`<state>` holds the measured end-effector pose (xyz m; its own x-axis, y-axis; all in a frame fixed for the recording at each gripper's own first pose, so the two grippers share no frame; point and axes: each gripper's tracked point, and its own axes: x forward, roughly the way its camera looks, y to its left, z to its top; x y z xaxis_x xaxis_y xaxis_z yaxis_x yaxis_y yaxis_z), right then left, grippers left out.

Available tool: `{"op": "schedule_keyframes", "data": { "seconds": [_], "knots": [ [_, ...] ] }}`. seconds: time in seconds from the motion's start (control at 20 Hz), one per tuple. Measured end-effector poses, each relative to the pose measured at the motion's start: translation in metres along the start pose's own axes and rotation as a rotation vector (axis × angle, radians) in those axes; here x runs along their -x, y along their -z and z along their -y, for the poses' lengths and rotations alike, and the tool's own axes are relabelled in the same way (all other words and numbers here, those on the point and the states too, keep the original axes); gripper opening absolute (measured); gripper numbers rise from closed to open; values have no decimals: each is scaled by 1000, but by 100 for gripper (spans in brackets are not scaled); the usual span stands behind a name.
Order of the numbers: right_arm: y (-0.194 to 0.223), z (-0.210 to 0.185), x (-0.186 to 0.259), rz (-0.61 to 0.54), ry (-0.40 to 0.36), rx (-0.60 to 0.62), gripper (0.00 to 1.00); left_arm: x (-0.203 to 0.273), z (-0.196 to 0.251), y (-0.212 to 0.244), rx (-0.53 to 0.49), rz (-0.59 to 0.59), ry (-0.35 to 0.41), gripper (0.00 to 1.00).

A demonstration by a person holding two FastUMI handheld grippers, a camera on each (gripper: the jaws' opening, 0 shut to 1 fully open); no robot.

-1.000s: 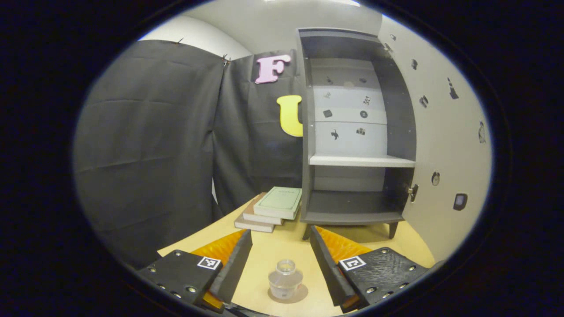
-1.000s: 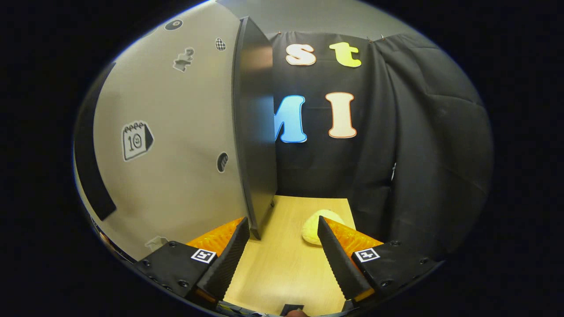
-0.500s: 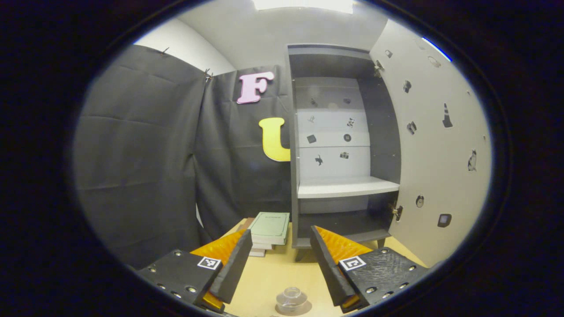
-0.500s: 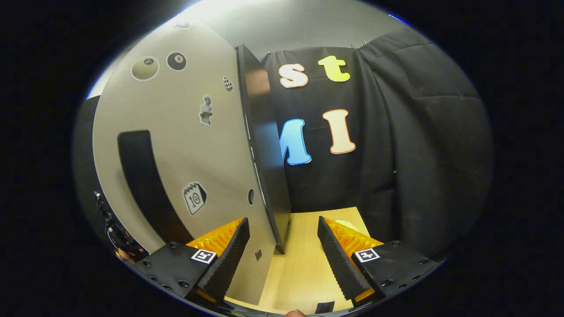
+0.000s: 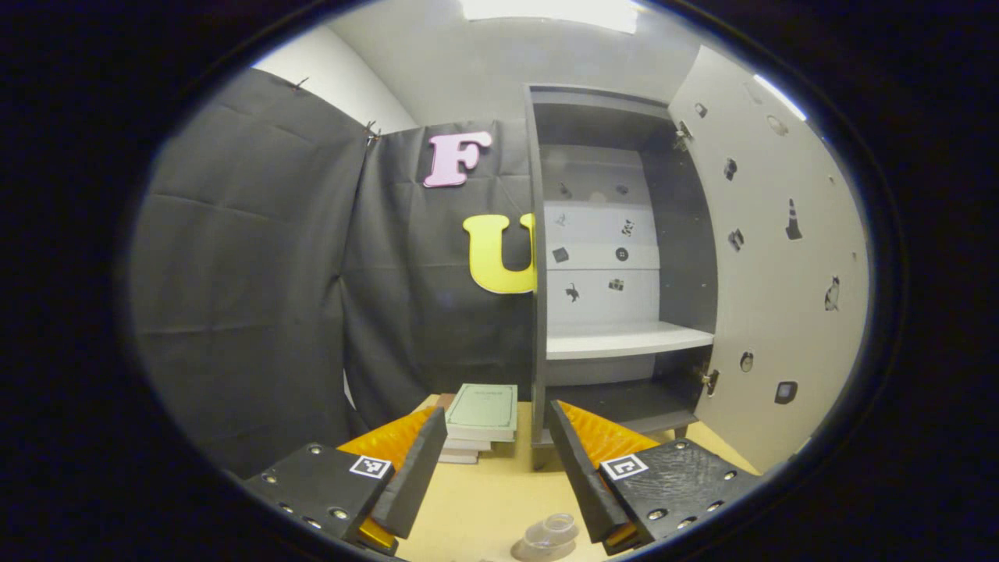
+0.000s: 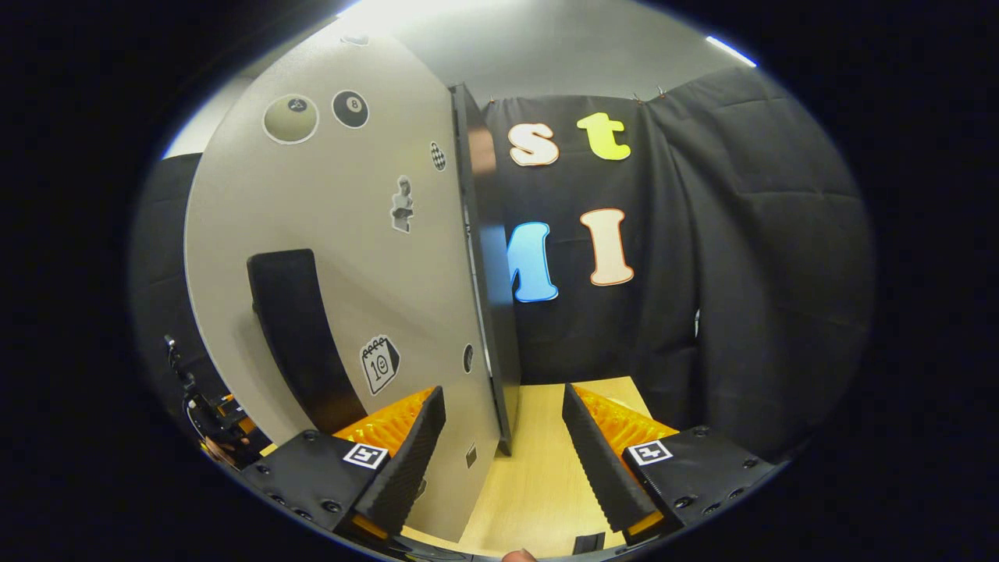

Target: Open the cabinet door with the right hand, grasp the bottle in the cabinet with the left hand and place it on the coaster, then close the cabinet door with the right hand.

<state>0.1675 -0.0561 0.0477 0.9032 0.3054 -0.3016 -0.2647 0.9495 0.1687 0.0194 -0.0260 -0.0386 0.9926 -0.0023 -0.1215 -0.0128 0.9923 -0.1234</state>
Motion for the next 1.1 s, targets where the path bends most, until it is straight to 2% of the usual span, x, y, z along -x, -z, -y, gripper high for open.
{"op": "schedule_keyframes", "data": {
  "seconds": [0.15, 0.2, 0.5, 0.6, 0.7, 0.75, 0.85, 0.9, 1.05, 1.1],
  "knots": [
    [1, -18, -6, 2, -15, 9, 96, 1, -14, 4, 17, -12, 3, 82],
    [2, -23, -8, 3, -20, 12, 96, 3, -18, 5, 13, -14, -1, 80],
    [0, -43, -14, 14, -32, 15, 96, 12, -42, 8, -2, -16, -13, 79],
    [-2, -51, -18, 21, -41, 23, 96, 16, -48, 8, 4, -14, -21, 82],
    [-3, -61, -22, 21, -63, 31, 96, 19, -53, 9, 7, -13, -26, 80],
    [-3, -67, -25, 20, -76, 32, 96, 21, -57, 9, 9, -14, -30, 82],
    [-2, -79, -27, 17, -101, 37, 96, 25, -63, 10, 13, -15, -42, 80],
    [-2, -85, -29, 18, -113, 43, 96, 27, -67, 11, 13, -17, -49, 82],
    [-5, -98, -34, 31, -130, 65, 96, 33, -83, 11, 16, -24, -79, 80],
    [-7, -102, -37, 35, -136, 72, 96, 34, -89, 10, 20, -25, -91, 82]
  ]
}}
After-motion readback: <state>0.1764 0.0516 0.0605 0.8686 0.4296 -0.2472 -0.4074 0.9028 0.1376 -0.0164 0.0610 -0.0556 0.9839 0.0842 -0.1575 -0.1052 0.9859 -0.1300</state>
